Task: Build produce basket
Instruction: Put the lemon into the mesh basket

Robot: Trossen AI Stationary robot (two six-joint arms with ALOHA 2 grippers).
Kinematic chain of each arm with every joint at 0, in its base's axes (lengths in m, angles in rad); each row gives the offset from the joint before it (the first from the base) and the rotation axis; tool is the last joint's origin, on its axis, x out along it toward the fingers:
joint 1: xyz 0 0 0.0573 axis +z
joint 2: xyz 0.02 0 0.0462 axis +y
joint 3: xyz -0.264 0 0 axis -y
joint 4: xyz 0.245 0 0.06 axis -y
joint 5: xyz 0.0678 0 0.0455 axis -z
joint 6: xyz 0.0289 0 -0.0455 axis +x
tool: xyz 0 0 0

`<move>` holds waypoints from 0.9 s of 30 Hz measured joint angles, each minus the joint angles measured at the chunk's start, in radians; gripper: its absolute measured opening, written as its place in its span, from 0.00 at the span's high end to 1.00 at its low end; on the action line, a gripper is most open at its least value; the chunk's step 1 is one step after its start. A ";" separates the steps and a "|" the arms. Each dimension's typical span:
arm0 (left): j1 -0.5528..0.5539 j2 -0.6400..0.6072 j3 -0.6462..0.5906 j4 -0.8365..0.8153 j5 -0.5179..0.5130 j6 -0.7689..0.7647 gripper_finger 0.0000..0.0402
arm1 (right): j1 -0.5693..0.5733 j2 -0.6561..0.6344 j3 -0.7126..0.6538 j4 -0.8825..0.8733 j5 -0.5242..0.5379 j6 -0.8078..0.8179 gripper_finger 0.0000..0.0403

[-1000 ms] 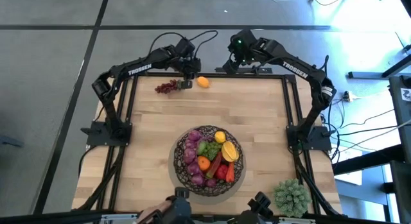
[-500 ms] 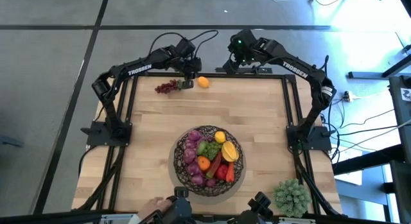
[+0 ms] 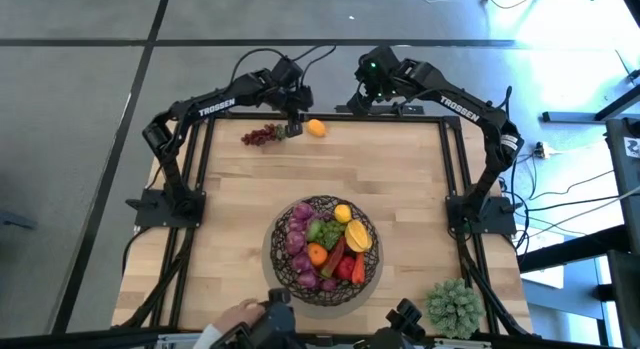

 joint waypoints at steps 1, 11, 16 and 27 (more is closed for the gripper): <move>0.002 0.000 0.000 0.000 0.000 -0.002 0.61 | 0.000 0.000 0.000 0.000 0.000 0.000 0.36; 0.019 0.000 0.000 -0.005 0.032 0.026 0.35 | 0.000 0.000 0.000 0.000 0.000 0.000 0.36; 0.023 -0.001 0.001 0.038 -0.018 0.164 0.29 | 0.000 0.000 0.000 0.000 0.000 0.000 0.36; 0.043 0.118 0.001 0.098 0.017 0.434 0.28 | 0.000 0.000 0.000 0.000 -0.001 0.000 0.36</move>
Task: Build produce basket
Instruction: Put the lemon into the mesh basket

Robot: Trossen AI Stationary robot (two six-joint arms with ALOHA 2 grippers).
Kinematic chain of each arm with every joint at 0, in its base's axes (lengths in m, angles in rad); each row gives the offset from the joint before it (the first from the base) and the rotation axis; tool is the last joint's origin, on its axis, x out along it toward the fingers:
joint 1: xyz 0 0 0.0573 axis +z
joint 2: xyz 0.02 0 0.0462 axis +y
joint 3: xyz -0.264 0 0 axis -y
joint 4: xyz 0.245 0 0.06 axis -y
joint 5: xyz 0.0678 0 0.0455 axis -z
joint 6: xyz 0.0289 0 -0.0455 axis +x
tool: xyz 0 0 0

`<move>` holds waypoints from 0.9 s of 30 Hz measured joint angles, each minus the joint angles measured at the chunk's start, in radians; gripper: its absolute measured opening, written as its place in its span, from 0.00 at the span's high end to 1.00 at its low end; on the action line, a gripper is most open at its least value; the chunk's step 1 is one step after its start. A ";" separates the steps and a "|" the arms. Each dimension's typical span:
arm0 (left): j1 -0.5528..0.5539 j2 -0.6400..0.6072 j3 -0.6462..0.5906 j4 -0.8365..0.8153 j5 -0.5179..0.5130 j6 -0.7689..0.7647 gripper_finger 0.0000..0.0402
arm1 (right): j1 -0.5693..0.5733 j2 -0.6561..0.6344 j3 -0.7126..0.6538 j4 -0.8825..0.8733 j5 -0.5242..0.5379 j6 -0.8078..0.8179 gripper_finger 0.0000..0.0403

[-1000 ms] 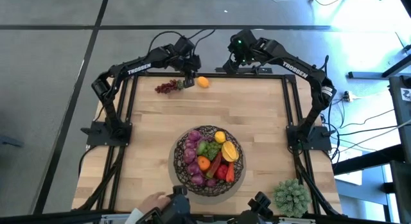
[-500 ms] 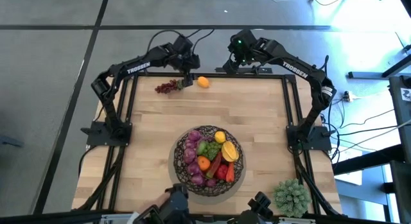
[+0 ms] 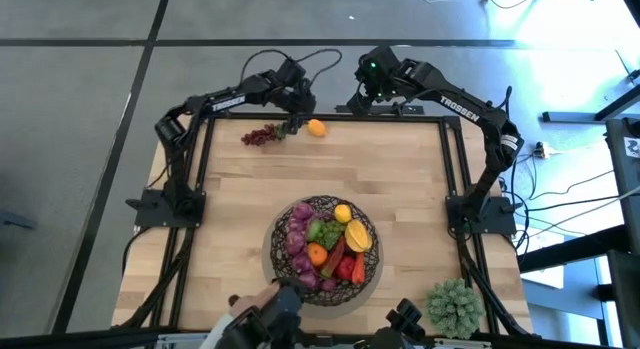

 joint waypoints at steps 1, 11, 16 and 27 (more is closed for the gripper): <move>-0.001 0.017 0.000 0.016 0.003 0.012 0.28 | 0.000 0.000 0.000 0.000 0.000 0.000 0.36; -0.019 0.123 0.001 0.082 -0.013 0.132 0.28 | 0.000 0.000 0.000 0.002 0.000 0.000 0.36; -0.014 0.143 0.001 0.080 -0.011 0.223 0.28 | 0.000 0.000 0.000 0.002 0.000 0.000 0.36; -0.019 0.183 0.000 0.152 -0.098 0.274 0.28 | 0.000 0.000 0.000 0.005 0.000 0.000 0.36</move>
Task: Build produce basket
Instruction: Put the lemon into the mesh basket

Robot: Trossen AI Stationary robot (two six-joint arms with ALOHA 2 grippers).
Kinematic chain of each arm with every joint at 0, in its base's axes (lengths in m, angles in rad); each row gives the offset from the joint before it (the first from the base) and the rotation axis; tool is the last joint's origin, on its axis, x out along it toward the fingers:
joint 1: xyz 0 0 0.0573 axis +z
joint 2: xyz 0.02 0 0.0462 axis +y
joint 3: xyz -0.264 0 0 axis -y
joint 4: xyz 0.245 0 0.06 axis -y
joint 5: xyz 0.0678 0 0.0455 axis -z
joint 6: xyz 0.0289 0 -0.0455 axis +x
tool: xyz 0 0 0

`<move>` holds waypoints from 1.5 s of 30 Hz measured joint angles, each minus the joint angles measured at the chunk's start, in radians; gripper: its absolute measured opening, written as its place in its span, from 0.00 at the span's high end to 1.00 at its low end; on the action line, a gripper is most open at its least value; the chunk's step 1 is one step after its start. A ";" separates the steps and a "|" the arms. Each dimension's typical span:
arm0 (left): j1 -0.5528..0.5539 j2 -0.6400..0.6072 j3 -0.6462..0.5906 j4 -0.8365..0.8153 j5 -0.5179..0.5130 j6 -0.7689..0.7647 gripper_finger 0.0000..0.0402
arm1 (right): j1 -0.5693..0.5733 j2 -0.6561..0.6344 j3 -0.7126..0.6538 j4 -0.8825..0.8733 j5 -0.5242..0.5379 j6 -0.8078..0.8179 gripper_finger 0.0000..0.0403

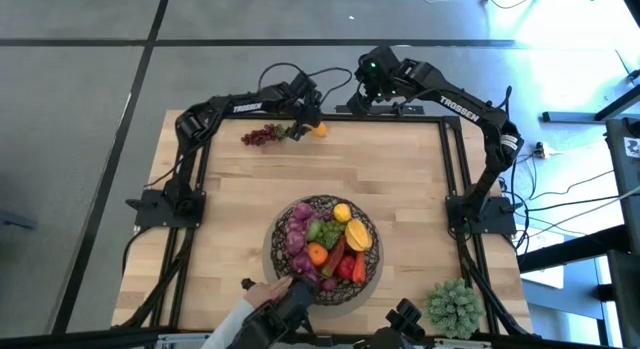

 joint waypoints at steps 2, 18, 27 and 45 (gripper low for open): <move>0.000 0.008 0.000 -0.007 -0.006 0.000 0.28 | 0.000 0.000 0.000 0.000 0.000 0.000 0.36; -0.024 -0.071 0.001 -0.136 -0.051 0.032 0.28 | 0.000 0.000 0.000 0.001 0.000 -0.027 0.36; -0.063 -0.080 -0.001 -0.229 -0.070 -0.041 0.28 | 0.000 0.000 0.000 0.001 0.000 -0.180 0.36; -0.080 -0.074 0.000 -0.135 -0.019 -0.132 0.28 | 0.000 0.000 0.000 0.001 0.000 -0.179 0.36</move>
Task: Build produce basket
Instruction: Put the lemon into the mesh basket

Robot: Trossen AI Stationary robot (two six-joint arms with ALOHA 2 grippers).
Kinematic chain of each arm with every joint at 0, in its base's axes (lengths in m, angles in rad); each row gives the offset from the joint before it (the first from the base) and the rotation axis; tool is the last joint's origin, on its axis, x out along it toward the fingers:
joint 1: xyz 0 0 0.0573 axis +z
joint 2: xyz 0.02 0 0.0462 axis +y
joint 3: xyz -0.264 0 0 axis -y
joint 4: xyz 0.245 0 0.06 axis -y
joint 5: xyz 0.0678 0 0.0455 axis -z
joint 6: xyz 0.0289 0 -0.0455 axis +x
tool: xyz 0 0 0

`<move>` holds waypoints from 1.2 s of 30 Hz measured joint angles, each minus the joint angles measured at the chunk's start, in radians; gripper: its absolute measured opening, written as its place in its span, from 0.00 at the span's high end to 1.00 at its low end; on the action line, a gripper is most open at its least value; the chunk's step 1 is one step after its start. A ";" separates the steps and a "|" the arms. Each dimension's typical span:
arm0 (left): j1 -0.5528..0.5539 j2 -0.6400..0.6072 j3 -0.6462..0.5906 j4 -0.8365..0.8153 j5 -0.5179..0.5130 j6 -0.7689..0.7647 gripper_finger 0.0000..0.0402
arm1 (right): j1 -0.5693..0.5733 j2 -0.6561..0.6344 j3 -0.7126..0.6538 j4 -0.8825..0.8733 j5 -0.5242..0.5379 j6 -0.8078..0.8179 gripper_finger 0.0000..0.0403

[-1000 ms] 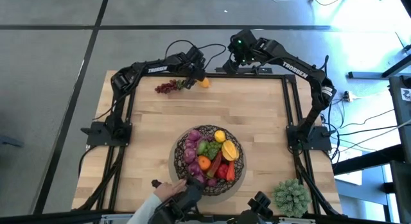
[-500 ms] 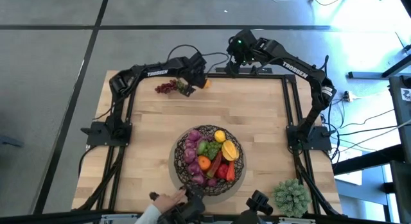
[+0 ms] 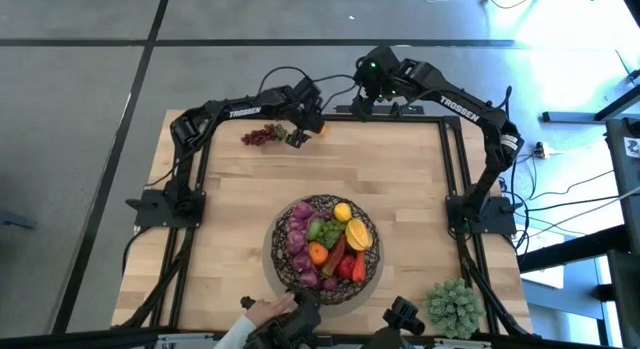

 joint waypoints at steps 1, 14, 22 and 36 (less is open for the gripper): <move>0.000 0.003 0.000 -0.001 -0.006 0.001 0.28 | 0.000 0.000 0.000 0.000 0.000 0.000 0.36; 0.006 -0.014 0.000 -0.044 -0.204 -0.272 0.28 | 0.000 0.000 0.000 0.000 -0.001 0.002 0.36; 0.029 -0.015 0.000 -0.098 -0.024 -0.533 0.28 | 0.001 0.000 0.000 0.030 -0.002 0.106 0.36; 0.050 -0.068 0.000 -0.202 -0.009 -0.740 0.28 | -0.029 0.128 -0.049 0.065 -0.178 -0.006 0.36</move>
